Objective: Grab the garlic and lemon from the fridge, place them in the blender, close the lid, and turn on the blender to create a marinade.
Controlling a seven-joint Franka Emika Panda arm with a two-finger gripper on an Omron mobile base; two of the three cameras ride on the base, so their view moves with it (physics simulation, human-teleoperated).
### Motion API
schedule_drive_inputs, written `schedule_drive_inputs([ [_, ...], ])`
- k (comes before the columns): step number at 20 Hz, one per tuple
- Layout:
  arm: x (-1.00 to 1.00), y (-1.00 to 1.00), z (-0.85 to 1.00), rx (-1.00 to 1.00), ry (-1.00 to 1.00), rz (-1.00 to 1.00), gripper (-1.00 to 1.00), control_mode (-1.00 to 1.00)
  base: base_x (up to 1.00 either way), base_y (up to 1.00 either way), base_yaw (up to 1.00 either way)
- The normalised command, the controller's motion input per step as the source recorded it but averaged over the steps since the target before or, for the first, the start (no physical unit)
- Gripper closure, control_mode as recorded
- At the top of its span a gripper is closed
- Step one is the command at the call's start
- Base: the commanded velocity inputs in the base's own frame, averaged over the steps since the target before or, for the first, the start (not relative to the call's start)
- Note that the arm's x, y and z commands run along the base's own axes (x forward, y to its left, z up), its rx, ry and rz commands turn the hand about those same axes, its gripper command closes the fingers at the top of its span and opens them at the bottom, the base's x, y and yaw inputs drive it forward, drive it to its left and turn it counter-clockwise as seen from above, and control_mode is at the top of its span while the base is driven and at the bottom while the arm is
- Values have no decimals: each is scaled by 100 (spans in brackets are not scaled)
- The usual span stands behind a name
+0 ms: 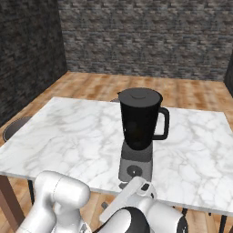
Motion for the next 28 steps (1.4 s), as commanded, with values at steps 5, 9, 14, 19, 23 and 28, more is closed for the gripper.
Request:
schedule_drive_inputs([
  [5, 51, 0, -47, 0, 0, -5, -100, -100, 0, 0, 0],
  [9, 57, -8, -45, 0, -1, -4, -100, -100, 0, 0, 0],
  [14, 47, -19, -46, 0, -3, 0, -100, -100, 0, 0, 0],
  [19, 28, -28, -43, 2, -10, 0, -100, -100, 0, 0, 0],
  [23, 29, -15, -37, 1, -8, 0, -100, -100, 0, 0, 0],
  [28, 36, -2, -34, 1, -6, 0, -100, -100, 0, 0, 0],
])
